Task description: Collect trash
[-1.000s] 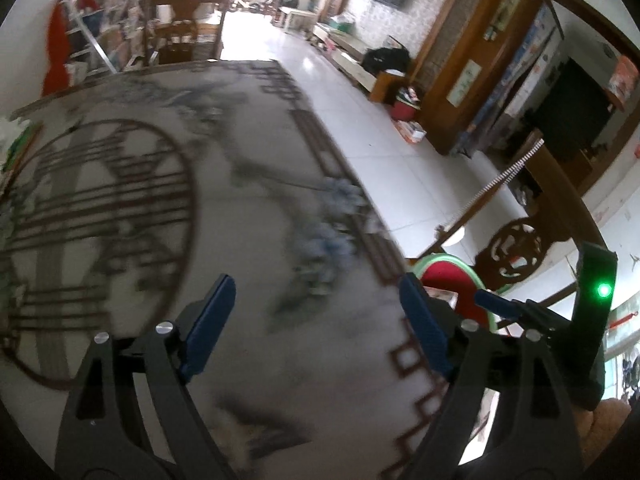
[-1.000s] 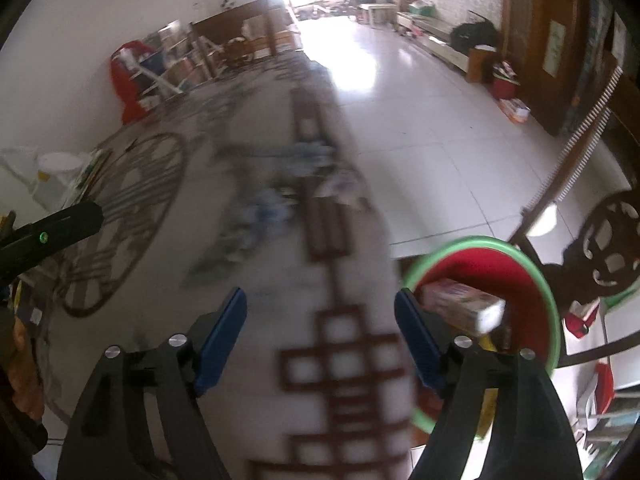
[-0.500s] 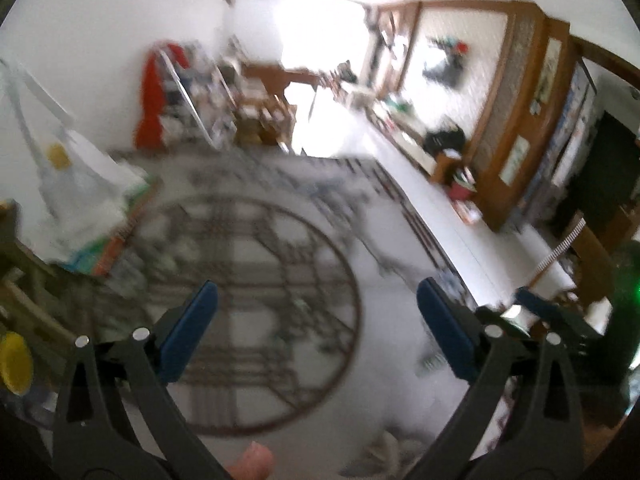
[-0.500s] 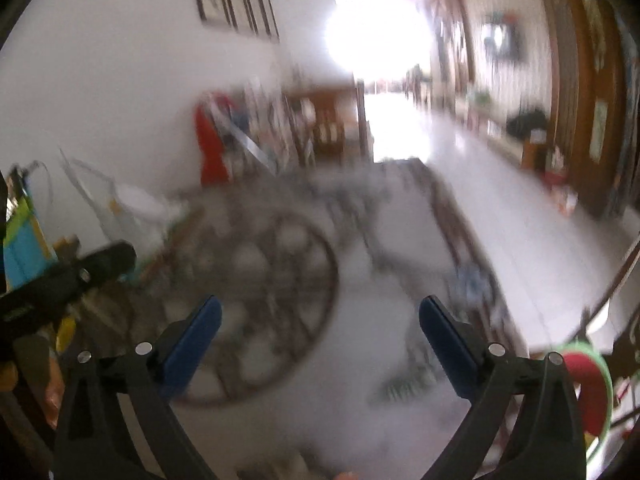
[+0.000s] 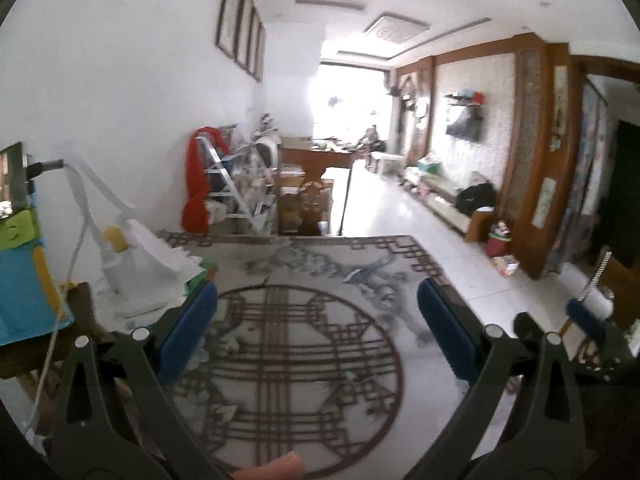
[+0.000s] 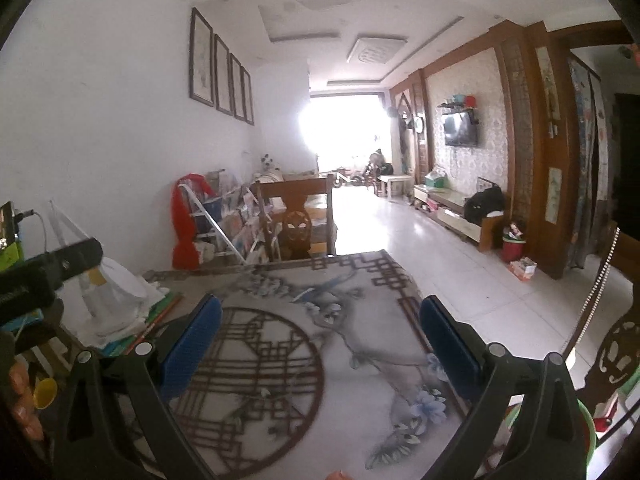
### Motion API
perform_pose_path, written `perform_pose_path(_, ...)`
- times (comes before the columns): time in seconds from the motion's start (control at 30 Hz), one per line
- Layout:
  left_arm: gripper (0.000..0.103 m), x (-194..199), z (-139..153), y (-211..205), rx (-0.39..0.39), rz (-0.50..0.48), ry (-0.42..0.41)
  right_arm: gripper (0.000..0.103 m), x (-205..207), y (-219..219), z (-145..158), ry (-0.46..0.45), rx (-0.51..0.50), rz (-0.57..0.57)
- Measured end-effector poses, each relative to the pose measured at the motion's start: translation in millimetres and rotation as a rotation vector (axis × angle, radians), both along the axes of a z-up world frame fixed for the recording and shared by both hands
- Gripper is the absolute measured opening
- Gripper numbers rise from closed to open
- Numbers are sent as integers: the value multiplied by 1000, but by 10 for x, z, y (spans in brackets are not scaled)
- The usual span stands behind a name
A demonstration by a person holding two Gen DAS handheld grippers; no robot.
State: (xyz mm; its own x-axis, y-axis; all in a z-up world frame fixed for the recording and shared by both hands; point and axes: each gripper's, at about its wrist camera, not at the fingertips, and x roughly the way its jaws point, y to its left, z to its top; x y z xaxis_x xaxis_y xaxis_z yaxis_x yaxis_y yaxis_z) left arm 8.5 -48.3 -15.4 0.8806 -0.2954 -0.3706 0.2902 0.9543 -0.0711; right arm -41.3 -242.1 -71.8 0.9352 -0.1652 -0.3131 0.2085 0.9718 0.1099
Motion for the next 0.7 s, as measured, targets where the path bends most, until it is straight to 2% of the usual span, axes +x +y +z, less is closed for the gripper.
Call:
perform_pose_path(0.13,98,15,-8,-9,-40,-42,11,95,-33,-25,-53,23,-3,-20)
perform_pose_path(0.43,98,85,-74,-27,-28,-30,60,96,-74,11,-134,56,-3,-20)
perform_pose_path(0.7,98,101,-120,-8,-10,-14,70,96,-84,85,-158,66,-14,0)
